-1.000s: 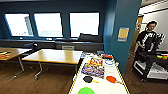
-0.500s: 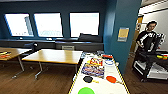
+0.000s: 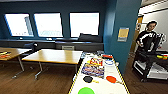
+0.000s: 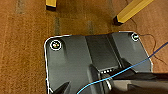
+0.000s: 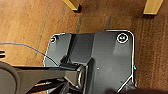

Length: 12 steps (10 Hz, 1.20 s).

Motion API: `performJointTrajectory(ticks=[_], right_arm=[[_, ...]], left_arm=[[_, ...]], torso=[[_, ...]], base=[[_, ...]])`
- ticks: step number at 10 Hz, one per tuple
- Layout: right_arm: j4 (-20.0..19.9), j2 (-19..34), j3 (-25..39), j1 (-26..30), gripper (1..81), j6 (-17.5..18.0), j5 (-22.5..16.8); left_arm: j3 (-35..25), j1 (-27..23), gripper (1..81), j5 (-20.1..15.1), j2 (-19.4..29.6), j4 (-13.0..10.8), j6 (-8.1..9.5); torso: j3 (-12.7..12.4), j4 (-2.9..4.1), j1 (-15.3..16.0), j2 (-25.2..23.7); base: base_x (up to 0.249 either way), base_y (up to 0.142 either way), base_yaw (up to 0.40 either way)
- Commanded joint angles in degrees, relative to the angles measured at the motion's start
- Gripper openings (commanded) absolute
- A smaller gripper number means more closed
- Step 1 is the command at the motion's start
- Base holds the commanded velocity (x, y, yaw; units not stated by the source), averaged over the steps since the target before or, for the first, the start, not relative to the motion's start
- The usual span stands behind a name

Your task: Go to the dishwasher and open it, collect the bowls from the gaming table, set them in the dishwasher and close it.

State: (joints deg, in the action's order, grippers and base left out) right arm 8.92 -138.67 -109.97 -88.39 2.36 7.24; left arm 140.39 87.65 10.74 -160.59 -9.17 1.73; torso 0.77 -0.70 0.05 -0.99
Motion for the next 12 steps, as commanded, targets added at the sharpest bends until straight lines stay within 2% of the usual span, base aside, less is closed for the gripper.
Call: performJointTrajectory(ticks=[1,3,5,7,9,11,12], right_arm=[[-2.6,12.6,12.7,6.2,81.1,1.8,0.2],[-2.4,21.4,21.5,10.8,81.1,3.8,0.1],[-2.4,30.5,29.3,16.1,81.1,6.3,-0.2],[-2.4,37.1,34.1,21.4,81.1,8.4,-0.9],[-2.3,41.3,37.4,25.1,81.1,9.8,-2.6],[-2.3,43.2,38.4,29.0,81.1,11.5,-4.9],[-2.3,44.1,38.9,31.8,81.1,12.3,-6.8]], left_arm=[[-10.0,-2.6,81.1,0.7,8.6,0.1,0.20],[-10.0,-2.7,81.1,0.6,8.2,0.1,0.20],[-9.3,-2.7,81.1,0.6,7.2,0.1,0.20],[-8.0,-2.7,81.1,0.6,6.7,0.1,0.20],[-7.7,-2.7,81.1,0.6,6.6,0.2,0.20],[-7.7,-2.7,81.1,0.6,6.3,0.1,0.20],[-7.7,-2.7,81.1,0.6,6.4,0.2,0.20]], torso=[[0.0,0.00,0.0,0.0],[0.0,0.00,0.0,0.0],[5.0,0.00,0.0,0.0],[7.3,0.00,0.0,0.0],[11.2,0.00,0.0,0.0],[15.1,0.00,0.0,0.0],[15.9,0.00,0.0,0.0]], base=[[0.000,0.000,0.000],[0.000,0.000,0.000],[0.000,0.000,0.000],[0.000,0.000,0.000],[0.000,0.000,0.000],[0.000,0.000,0.000],[0.000,0.000,0.000]])
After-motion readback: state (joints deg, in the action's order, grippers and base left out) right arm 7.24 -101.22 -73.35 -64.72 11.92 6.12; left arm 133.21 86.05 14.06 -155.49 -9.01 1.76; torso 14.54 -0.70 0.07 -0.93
